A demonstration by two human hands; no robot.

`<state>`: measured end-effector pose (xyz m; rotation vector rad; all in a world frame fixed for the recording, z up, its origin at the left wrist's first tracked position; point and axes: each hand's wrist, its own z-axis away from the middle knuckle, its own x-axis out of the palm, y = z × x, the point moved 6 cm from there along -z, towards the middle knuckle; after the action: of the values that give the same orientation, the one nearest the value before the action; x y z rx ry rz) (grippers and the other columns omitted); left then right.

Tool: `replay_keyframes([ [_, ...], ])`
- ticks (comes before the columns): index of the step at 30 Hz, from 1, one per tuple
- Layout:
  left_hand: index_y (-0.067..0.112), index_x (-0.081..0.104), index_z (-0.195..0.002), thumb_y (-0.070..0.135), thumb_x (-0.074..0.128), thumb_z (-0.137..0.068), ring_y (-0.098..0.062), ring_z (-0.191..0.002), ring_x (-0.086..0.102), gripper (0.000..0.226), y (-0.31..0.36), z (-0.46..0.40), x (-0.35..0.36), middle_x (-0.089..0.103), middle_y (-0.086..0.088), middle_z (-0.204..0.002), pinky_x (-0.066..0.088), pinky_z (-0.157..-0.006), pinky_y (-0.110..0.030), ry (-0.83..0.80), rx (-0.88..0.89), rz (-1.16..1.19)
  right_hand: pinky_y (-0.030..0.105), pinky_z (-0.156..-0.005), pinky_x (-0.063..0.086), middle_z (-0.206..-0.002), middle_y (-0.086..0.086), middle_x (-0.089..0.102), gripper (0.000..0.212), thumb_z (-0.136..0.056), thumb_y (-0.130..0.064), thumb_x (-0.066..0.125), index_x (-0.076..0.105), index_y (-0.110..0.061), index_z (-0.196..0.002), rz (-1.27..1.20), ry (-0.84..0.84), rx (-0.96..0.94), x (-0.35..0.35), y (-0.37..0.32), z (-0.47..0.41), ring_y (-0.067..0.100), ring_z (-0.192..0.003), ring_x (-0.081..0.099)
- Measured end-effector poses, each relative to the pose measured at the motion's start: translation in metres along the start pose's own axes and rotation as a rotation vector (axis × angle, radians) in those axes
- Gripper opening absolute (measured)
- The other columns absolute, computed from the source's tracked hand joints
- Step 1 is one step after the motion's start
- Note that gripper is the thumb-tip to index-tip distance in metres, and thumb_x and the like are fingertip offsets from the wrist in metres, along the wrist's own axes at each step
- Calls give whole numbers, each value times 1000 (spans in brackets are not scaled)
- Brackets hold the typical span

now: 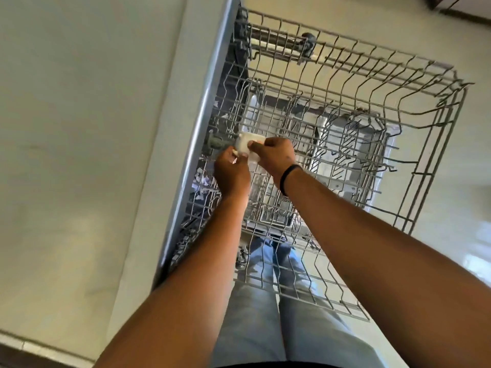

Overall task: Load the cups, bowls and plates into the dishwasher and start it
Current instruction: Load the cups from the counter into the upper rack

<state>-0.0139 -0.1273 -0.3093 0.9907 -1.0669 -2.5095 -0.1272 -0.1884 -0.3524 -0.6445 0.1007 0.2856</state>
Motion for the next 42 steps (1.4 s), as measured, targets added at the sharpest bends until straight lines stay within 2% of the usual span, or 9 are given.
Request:
replay_keyframes([
  [7,17,67,-88,11,63,-95,-19,-80,66,10,-2,-8,9,72,-3,-89,49,-66,-30,30,-24,39,49,-73,61,-70,5,67,36,-80,-42,79,64,-12,-67,95,101,-19,-1,-9,-9,25,-66,63],
  [12,11,74,-102,20,66,-92,-20,-87,71,16,-3,-7,14,75,-4,-97,57,-76,-37,1,-55,100,35,-65,57,-72,3,67,40,-82,-47,76,62,-12,-69,119,157,5,0,-10,-7,22,-67,65],
  [18,18,72,-103,30,65,-92,-22,-90,72,18,-7,-3,12,74,-2,-99,60,-79,-51,-19,-109,91,53,-77,61,-89,10,74,47,-77,-49,75,68,-5,-92,-4,84,61,4,-2,-3,32,-86,72],
  [23,9,70,-107,17,65,-92,-24,-92,71,17,4,4,7,73,-6,-104,57,-74,-36,-14,-87,92,52,-78,61,-72,5,61,39,-79,-44,70,65,-6,-79,-29,94,40,0,-1,3,25,-68,60],
  [30,10,60,-117,29,66,-90,-20,-96,70,34,15,22,-2,70,-4,-115,59,-79,-41,-21,-41,92,52,-83,59,-80,11,71,32,-89,-34,66,70,-3,-89,96,114,-42,-28,-20,49,34,-85,70],
  [33,8,52,-136,22,64,-97,-7,-91,66,43,31,46,-9,63,-2,-129,52,-63,-17,-17,-27,138,52,-79,60,-68,5,66,27,-89,-30,64,70,-5,-83,116,120,-82,-48,-31,78,26,-68,64],
  [36,10,45,-144,19,61,-99,11,-76,55,48,41,73,-17,54,8,-119,45,-53,-5,-38,-31,199,49,-79,61,-83,12,72,29,-92,-29,63,71,-2,-98,122,69,-104,-62,-40,112,27,-73,66],
  [39,16,49,-143,26,61,-99,-6,-88,65,46,56,107,-34,60,3,-127,55,-66,-23,-96,-32,239,38,-69,61,-85,3,73,20,-94,-27,63,71,-9,-98,104,12,-140,-74,-52,150,20,-74,66],
  [42,18,54,-138,29,62,-99,-21,-98,70,41,60,140,-53,66,-7,-119,62,-82,-42,-208,-104,314,33,-66,55,-85,10,75,13,-93,-23,64,71,-13,-89,68,-30,-203,-82,-65,191,21,-73,66],
])
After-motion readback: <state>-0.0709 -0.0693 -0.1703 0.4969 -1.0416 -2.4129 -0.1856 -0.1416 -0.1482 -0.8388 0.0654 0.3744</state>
